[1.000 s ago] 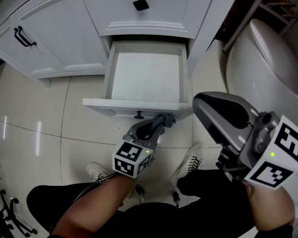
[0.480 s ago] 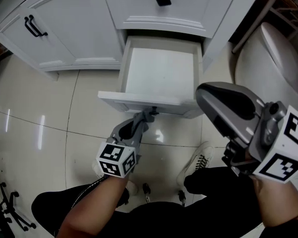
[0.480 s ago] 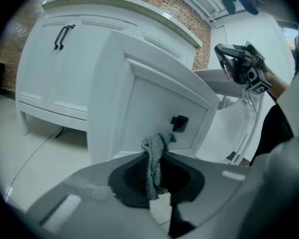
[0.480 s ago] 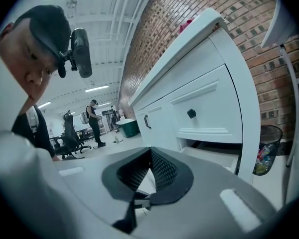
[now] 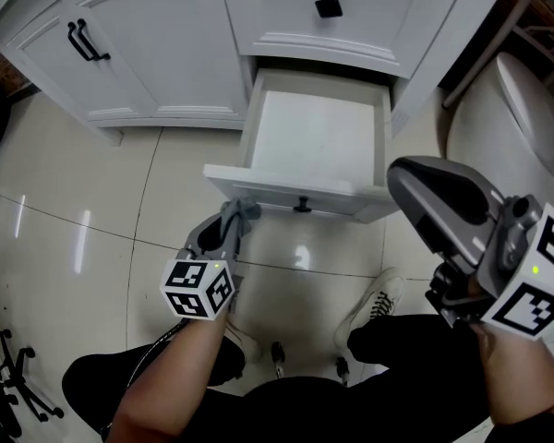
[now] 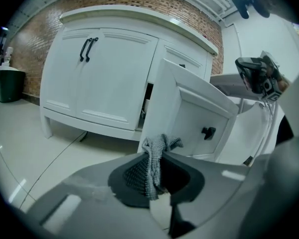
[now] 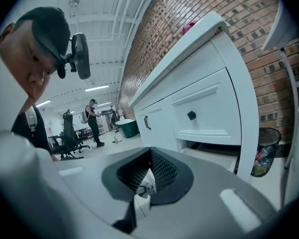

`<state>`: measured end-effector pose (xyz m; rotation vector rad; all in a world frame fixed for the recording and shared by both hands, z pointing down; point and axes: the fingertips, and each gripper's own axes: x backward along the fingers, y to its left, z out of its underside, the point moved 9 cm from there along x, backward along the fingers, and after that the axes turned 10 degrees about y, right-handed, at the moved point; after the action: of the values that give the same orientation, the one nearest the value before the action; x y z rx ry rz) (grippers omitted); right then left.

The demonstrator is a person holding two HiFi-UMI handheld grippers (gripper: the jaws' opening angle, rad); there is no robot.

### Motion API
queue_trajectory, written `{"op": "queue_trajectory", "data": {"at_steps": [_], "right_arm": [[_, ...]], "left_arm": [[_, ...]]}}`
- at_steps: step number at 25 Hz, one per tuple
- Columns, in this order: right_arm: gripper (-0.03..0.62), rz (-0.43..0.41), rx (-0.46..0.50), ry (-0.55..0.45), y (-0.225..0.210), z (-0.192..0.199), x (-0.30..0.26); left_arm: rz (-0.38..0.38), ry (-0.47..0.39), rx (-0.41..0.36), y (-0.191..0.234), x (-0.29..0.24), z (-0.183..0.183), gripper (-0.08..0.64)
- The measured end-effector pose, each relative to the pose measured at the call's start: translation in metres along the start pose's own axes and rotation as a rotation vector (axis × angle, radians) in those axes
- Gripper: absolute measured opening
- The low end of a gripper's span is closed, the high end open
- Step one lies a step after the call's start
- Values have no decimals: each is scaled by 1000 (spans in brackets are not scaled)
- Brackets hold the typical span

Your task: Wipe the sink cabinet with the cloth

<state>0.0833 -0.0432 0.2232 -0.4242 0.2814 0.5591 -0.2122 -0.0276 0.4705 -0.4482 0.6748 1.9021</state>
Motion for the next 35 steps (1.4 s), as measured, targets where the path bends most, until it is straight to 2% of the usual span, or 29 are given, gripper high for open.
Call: {"op": "queue_trajectory", "data": {"at_steps": [4, 6, 9, 14, 17, 22, 27, 35], "right_arm": [[6, 1, -16, -9, -2, 3, 3], [6, 0, -13, -17, -2, 3, 4], [6, 2, -5, -36, 1, 1, 7], [6, 3, 16, -76, 11, -6, 20], [6, 14, 16, -106, 11, -9, 26], [6, 45, 5, -133, 7, -8, 35], [6, 54, -9, -141, 1, -8, 41], [6, 79, -29, -137, -9, -3, 47]], "left_arm": [[-18, -11, 17, 3, 9, 2, 41], [14, -24, -13, -9, 13, 0, 41], [118, -60, -82, -48, 21, -8, 41], [346, -129, -239, -140, 34, -27, 41], [429, -151, -265, -180, 21, -45, 41], [458, -113, -259, -198, -11, -52, 40], [491, -121, -298, -208, -18, -62, 41], [505, -103, -259, -208, -25, -66, 40]]}}
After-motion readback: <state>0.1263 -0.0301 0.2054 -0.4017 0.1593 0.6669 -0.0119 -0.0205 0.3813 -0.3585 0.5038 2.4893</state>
